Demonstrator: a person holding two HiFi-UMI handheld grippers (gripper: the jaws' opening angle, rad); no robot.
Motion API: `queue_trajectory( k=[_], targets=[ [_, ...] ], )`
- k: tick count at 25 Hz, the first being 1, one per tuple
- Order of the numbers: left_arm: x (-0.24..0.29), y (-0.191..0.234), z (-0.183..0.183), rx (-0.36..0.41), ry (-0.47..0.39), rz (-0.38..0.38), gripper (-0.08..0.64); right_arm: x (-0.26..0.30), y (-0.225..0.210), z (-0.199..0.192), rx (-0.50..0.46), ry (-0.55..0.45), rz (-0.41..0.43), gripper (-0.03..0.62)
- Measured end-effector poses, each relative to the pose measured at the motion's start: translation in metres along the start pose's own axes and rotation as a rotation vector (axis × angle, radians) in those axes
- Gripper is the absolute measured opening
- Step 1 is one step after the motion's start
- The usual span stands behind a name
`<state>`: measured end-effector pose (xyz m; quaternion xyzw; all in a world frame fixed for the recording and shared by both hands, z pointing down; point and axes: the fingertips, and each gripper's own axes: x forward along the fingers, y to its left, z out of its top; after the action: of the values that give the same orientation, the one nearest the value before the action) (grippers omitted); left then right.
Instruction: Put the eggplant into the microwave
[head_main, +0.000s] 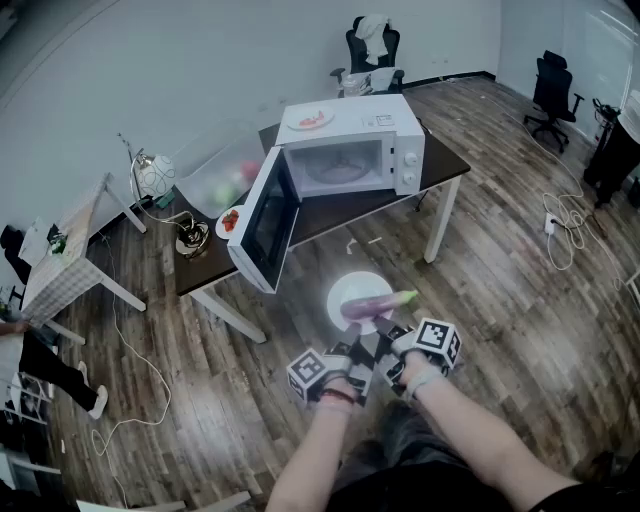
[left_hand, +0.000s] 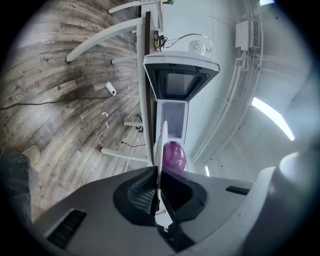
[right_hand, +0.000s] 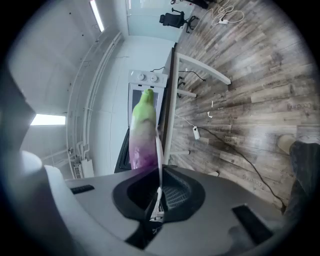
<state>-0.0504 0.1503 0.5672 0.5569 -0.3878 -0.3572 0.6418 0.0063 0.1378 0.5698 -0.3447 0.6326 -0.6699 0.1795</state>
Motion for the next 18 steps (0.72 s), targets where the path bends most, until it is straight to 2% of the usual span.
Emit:
queue_trajectory(
  k=[18],
  targets=[
    [0.099, -0.006, 0.044, -0.013, -0.035, 0.025, 0.018, 0.075, 0.006, 0.081, 0.011, 0.046, 0.001, 0.011]
  ],
)
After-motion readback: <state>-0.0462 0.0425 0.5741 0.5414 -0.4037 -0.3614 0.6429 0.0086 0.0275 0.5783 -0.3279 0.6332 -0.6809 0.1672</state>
